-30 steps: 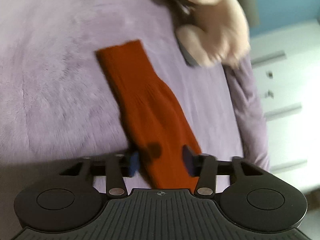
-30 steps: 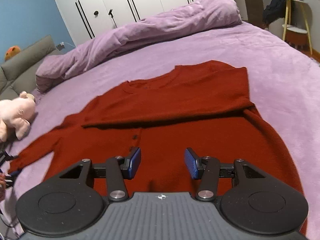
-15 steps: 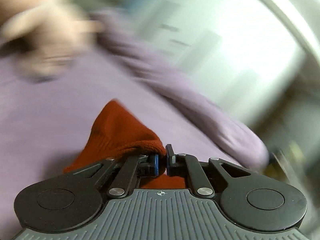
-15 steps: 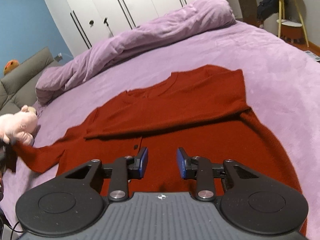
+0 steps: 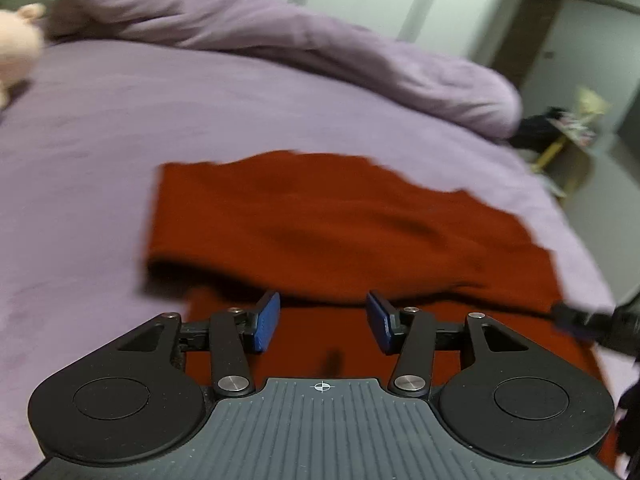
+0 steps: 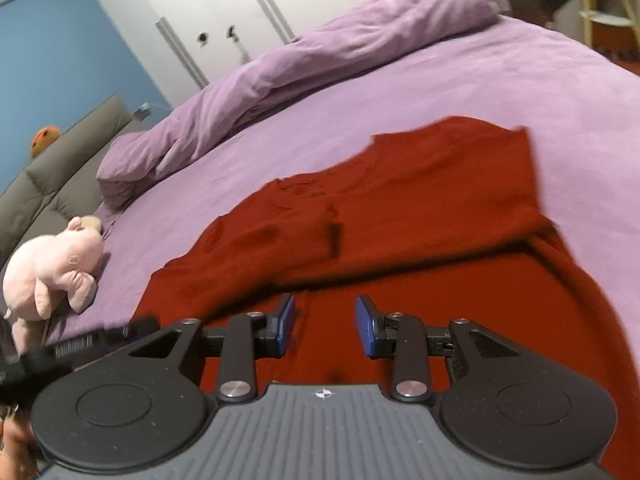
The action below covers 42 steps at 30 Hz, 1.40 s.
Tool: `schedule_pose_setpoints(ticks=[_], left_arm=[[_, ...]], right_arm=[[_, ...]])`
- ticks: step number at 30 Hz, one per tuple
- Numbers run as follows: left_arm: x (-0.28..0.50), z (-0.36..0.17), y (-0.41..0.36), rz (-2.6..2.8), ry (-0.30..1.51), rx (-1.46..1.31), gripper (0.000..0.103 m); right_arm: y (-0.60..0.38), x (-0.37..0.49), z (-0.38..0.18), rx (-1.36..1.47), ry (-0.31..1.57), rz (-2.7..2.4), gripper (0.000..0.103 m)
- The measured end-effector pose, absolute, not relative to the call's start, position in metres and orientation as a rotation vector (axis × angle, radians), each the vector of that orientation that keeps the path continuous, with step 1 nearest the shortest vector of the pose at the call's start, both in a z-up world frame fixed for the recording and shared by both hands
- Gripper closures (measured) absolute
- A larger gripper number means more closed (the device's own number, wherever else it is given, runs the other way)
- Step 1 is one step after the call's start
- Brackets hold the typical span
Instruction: Fold small clothes
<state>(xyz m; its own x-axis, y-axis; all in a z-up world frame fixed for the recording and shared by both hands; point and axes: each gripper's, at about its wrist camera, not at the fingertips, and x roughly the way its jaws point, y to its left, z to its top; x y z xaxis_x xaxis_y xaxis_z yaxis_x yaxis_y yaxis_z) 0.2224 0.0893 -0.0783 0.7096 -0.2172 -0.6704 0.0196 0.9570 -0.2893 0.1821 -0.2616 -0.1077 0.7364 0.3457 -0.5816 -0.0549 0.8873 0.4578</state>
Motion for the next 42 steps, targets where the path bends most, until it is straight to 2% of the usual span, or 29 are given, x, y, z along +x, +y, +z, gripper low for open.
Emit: schedule_pose_setpoints(ticks=[8, 10, 11, 12, 13, 14, 17, 21, 27, 34, 36, 42], left_arm=[[0.232, -0.095, 0.136, -0.037, 0.816, -0.283, 0.045], [0.229, -0.099, 0.137, -0.030, 0.822, -0.272, 0.045], [0.223, -0.101, 0.136, -0.024, 0.823, -0.263, 0.045], [0.225, -0.101, 0.133, -0.017, 0.821, -0.252, 0.045], [0.223, -0.101, 0.132, -0.013, 0.818, -0.244, 0.045], [0.226, -0.101, 0.130, -0.011, 0.817, -0.236, 0.045], [0.232, -0.101, 0.126, -0.002, 0.812, -0.214, 0.045], [0.239, -0.096, 0.119, -0.014, 0.806, -0.193, 0.045], [0.252, -0.097, 0.101, -0.034, 0.822, -0.185, 0.045], [0.257, -0.087, 0.092, -0.039, 0.799, -0.151, 0.044], [0.255, -0.082, 0.093, -0.032, 0.790, -0.150, 0.044], [0.269, -0.078, 0.076, -0.050, 0.766, -0.144, 0.042]], right_arm=[[-0.252, 0.275, -0.138, 0.524, 0.771, 0.206, 0.044], [-0.246, 0.289, -0.149, 0.535, 0.817, 0.216, 0.044], [-0.242, 0.293, -0.152, 0.537, 0.828, 0.224, 0.048], [-0.236, 0.294, -0.152, 0.518, 0.817, 0.235, 0.062], [-0.230, 0.292, -0.149, 0.481, 0.794, 0.246, 0.072], [-0.223, 0.290, -0.145, 0.427, 0.773, 0.246, 0.096], [-0.214, 0.286, -0.127, 0.329, 0.709, 0.269, 0.097], [-0.231, 0.269, -0.088, 0.186, 0.492, 0.107, 0.097], [-0.271, 0.283, -0.106, 0.086, 0.619, -0.048, 0.097], [-0.287, 0.283, -0.109, 0.001, 0.621, -0.140, 0.096], [-0.295, 0.285, -0.115, -0.003, 0.641, -0.184, 0.089], [-0.290, 0.269, -0.118, 0.052, 0.594, -0.125, 0.088]])
